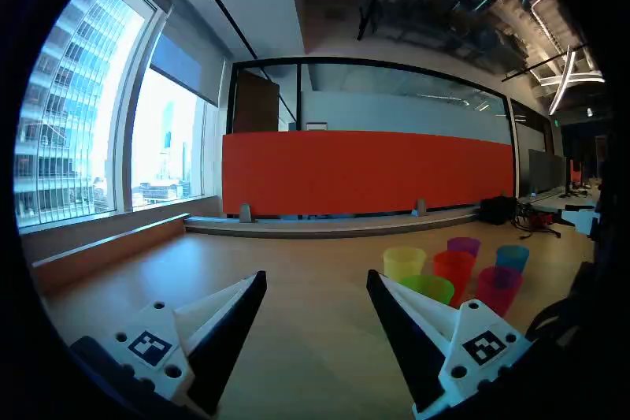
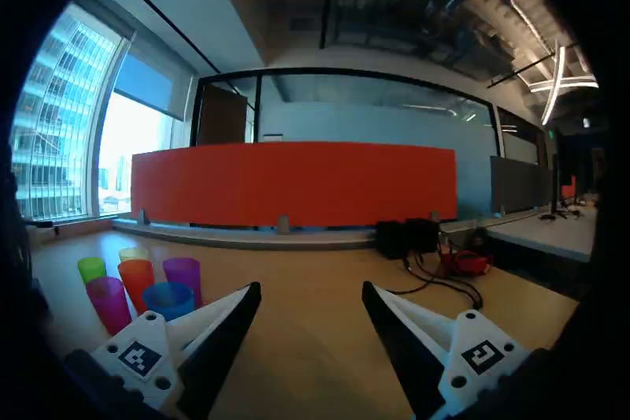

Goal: Pour water

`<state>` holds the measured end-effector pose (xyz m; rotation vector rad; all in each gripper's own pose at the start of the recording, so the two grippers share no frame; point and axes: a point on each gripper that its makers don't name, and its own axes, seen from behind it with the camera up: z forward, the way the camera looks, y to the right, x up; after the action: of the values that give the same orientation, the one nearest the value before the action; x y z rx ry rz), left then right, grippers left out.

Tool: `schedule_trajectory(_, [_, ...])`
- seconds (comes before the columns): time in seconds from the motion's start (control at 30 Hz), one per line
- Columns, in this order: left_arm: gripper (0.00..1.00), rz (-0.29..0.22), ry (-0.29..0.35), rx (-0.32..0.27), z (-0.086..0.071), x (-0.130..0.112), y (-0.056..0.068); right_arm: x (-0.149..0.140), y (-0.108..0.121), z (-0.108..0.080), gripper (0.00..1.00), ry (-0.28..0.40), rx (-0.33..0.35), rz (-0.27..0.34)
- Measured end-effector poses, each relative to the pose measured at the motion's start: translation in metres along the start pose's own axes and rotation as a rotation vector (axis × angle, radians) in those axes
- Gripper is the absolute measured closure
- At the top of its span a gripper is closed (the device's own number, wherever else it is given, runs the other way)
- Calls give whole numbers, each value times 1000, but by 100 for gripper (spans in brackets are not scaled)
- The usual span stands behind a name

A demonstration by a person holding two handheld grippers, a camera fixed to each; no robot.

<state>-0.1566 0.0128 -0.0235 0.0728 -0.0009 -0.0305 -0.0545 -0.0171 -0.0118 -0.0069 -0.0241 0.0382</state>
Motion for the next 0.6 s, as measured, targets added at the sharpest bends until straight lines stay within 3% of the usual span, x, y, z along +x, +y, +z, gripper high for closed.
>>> schedule_trajectory(0.6, [6,0,0,0,0,0,0,1,0,2,0,-1,-1,-1])
